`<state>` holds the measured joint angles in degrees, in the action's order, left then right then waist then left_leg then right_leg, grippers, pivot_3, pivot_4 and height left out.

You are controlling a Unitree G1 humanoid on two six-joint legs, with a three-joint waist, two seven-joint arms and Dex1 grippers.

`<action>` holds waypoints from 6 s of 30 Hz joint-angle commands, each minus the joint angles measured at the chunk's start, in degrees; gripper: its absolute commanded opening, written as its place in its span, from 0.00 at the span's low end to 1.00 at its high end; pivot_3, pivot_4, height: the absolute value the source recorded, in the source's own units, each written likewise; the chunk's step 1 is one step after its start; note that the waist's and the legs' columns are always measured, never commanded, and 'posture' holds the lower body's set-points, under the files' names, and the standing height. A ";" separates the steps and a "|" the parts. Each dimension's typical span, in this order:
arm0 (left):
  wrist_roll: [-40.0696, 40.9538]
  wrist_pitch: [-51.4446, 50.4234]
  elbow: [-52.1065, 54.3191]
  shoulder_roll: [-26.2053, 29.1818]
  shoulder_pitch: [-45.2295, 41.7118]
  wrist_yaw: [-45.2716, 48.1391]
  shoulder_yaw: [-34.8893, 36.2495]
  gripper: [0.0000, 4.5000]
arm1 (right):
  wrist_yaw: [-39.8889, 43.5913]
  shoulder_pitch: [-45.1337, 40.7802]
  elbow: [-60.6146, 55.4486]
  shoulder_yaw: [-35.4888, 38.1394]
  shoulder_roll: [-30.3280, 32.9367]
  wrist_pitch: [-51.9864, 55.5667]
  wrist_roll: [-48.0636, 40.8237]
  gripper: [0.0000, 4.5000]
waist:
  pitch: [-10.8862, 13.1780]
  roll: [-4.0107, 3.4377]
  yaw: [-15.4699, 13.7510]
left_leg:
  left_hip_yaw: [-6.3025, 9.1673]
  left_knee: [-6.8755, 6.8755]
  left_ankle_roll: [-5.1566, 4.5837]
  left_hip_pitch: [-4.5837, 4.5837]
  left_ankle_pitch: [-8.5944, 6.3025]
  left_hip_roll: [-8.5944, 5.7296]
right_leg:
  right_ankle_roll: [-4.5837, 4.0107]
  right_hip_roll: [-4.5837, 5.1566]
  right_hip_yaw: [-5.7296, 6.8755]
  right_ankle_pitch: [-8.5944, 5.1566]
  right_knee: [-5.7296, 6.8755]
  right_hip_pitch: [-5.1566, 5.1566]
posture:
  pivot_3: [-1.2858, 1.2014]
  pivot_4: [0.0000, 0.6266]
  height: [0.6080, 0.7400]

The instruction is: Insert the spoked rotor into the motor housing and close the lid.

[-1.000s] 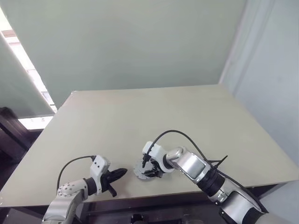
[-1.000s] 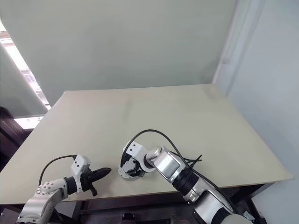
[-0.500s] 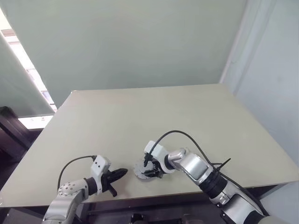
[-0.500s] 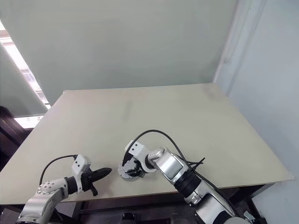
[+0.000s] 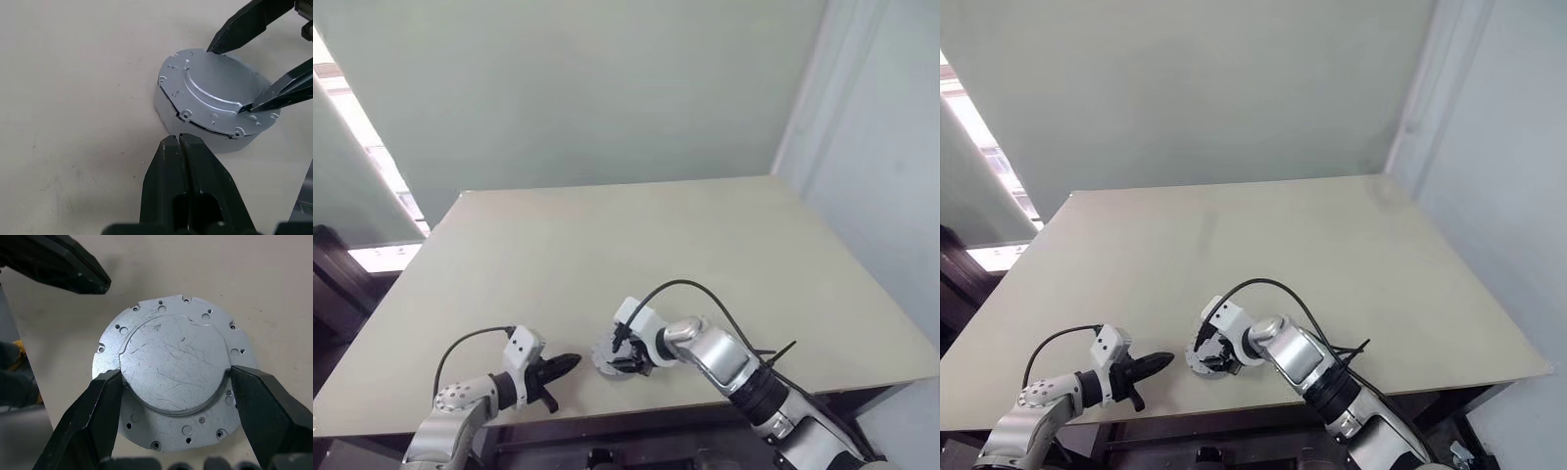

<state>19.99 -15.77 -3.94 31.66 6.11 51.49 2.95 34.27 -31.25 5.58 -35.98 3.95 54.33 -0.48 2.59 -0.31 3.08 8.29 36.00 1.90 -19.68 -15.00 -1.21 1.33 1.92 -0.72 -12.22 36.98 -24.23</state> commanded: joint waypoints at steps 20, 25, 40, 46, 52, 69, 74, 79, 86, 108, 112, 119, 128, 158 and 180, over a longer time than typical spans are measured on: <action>-0.03 -0.26 2.60 0.67 -0.42 0.33 0.14 0.00 | -2.83 -0.65 4.46 -3.10 -0.27 4.14 2.44 0.72 | -0.01 -0.04 0.03 | -0.04 0.05 -0.01 0.17 0.01 0.08 | -0.02 -0.06 0.02 -0.01 0.04 0.07 | 0.52 0.00 1.00; -0.11 -0.05 2.35 0.48 -0.54 0.33 0.00 0.00 | -2.74 -0.65 4.83 -2.16 -0.79 3.81 1.85 0.72 | 0.00 -0.06 0.03 | -0.04 0.06 -0.01 0.18 0.01 0.08 | -0.02 -0.06 0.02 -0.01 0.04 0.05 | 0.52 0.00 1.00; -0.10 0.03 2.11 0.58 -0.97 0.38 -0.05 0.00 | 11.56 -3.16 -2.11 1.30 4.69 -5.44 -5.21 0.72 | -0.05 0.07 -0.06 | 0.05 0.07 -0.16 -0.04 -0.15 -0.15 | 0.06 0.01 -0.11 0.13 -0.01 0.02 | 0.52 0.00 1.00; -0.23 0.44 1.70 0.50 -1.23 0.35 0.03 0.00 | 9.75 -2.73 1.28 2.77 4.04 -9.94 -3.74 0.72 | -0.04 0.05 -0.06 | 0.06 0.00 -0.17 -0.14 -0.20 -0.15 | 0.04 0.01 -0.11 0.14 -0.07 -0.08 | 0.52 0.00 1.00; -0.23 0.44 2.10 0.39 -0.95 0.08 0.08 0.00 | 9.36 -2.67 1.94 2.11 3.23 -11.85 -3.40 0.99 | -0.03 0.05 -0.05 | 0.04 0.07 -0.17 -0.11 -0.19 -0.13 | -0.11 -0.02 -0.11 0.22 -0.05 -0.05 | 0.52 0.00 1.00; -0.39 0.57 2.11 0.40 -1.10 0.24 -0.24 0.00 | 12.92 -3.80 6.05 3.65 3.47 -17.95 -3.44 0.99 | -0.04 0.06 -0.06 | 0.03 0.12 -0.18 -0.09 -0.18 -0.15 | -0.24 -0.02 -0.12 0.31 -0.03 -0.01 | 0.52 0.00 1.00; -0.34 0.47 2.44 0.44 -0.82 0.16 -0.16 0.00 | 13.31 -3.47 7.80 2.42 3.07 -20.17 -2.25 0.99 | -0.04 0.06 -0.06 | 0.02 0.14 -0.18 -0.09 -0.18 -0.15 | -0.26 -0.03 -0.13 0.32 -0.03 0.00 | 0.52 0.00 1.00; -0.30 0.21 2.82 0.54 -0.58 0.03 -0.08 0.00 | 13.54 -3.00 7.90 2.48 2.32 -20.66 -1.58 0.99 | -0.04 0.06 -0.06 | 0.02 0.15 -0.18 -0.08 -0.18 -0.15 | -0.28 -0.03 -0.13 0.34 -0.03 0.03 | 0.52 0.00 1.00; -0.43 0.60 2.08 0.64 -0.65 0.24 0.01 0.00 | 13.05 -2.10 7.32 2.41 1.78 -21.20 -0.47 0.73 | -0.04 0.06 -0.06 | 0.02 0.19 -0.18 -0.03 -0.18 -0.15 | -0.29 -0.03 -0.13 0.34 -0.01 0.08 | 0.52 0.00 1.00; -0.76 0.70 1.13 0.27 -1.08 0.45 -0.53 0.00 | 4.74 -0.20 -0.09 5.74 -1.21 -7.25 -1.10 0.43 | -0.04 0.06 -0.07 | 0.02 0.29 -0.19 0.05 -0.18 -0.15 | -0.35 -0.04 -0.14 0.38 0.04 0.18 | 0.52 0.00 1.00; -0.73 0.65 1.26 0.27 -0.98 0.43 -0.46 0.00 | 3.94 0.26 -1.13 4.64 -1.43 -6.46 -1.21 0.11 | -0.05 0.07 -0.04 | 0.02 0.28 -0.19 0.06 -0.18 -0.15 | -0.36 -0.05 -0.14 0.38 0.04 0.18 | 0.52 0.00 1.00; -0.80 0.64 1.33 0.43 -0.82 0.45 -0.38 0.00 | 6.99 -1.14 -1.27 6.06 -0.33 -10.44 -3.32 0.01 | -0.04 0.06 -0.08 | 0.02 0.31 -0.19 0.06 -0.18 -0.15 | -0.36 -0.05 -0.14 0.39 0.04 0.20 | 0.52 0.00 1.00; -0.74 0.58 1.51 0.38 -0.93 0.46 -0.43 0.00 | 10.45 -1.89 -2.13 6.59 1.92 -11.93 -4.54 0.53 | -0.04 0.07 -0.06 | 0.04 0.40 -0.19 0.08 -0.18 -0.14 | -0.36 -0.06 -0.12 0.39 0.05 0.26 | 0.52 0.00 1.00; -0.83 -0.32 2.48 1.07 -1.14 0.94 -0.50 0.00 | 8.59 0.09 11.42 5.75 0.61 -22.84 0.26 0.99 | -0.04 0.06 -0.06 | 0.03 0.49 -0.19 0.16 -0.18 -0.15 | -0.38 -0.07 -0.12 0.40 0.07 0.38 | 0.52 0.00 1.00; -0.88 -0.29 1.94 0.69 -1.67 0.91 -0.92 0.00 | 6.77 2.24 -0.05 7.25 0.26 -14.80 -0.93 0.72 | -0.03 0.04 -0.10 | 0.09 0.58 -0.19 0.17 -0.19 -0.20 | -0.38 -0.05 -0.13 0.40 0.06 0.47 | 0.52 0.00 1.00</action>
<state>18.96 -16.36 -3.74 31.81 5.44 52.11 1.56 41.40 -28.34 9.28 -30.35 4.26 39.45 -0.57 2.56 -0.26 2.98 8.38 36.59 1.71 -19.52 -15.19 -1.40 0.95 1.87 -0.84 -11.82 37.04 -23.77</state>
